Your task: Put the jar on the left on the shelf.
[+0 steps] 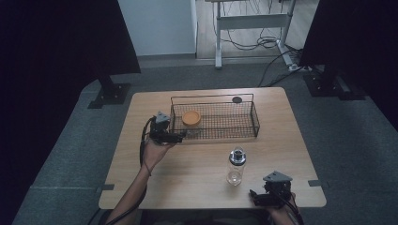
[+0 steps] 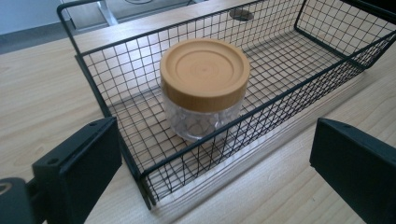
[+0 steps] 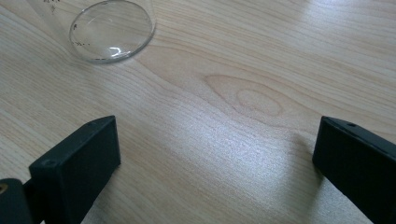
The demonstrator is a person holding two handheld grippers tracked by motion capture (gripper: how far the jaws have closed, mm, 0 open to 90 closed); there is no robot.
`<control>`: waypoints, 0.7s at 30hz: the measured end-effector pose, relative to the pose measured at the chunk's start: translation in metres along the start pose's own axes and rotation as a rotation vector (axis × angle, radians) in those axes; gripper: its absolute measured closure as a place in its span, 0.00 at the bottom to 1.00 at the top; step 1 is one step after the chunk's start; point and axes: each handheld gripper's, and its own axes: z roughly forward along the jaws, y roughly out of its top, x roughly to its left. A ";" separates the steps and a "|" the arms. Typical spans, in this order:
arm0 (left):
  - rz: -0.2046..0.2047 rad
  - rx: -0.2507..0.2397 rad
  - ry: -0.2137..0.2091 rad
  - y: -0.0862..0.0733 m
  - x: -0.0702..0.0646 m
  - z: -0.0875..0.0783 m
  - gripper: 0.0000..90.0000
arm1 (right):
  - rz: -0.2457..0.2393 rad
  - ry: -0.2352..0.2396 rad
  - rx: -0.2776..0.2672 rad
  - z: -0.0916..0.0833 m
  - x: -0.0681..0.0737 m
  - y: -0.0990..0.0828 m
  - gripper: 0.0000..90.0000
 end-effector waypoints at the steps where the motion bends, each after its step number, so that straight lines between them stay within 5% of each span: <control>1: -0.002 -0.003 -0.003 -0.002 0.001 -0.001 0.03 | 0.000 0.000 0.000 0.000 0.000 0.000 0.00; 21: 0.000 -0.030 -0.020 -0.034 0.008 -0.032 0.04 | 0.001 -0.001 0.001 0.000 0.000 0.000 0.00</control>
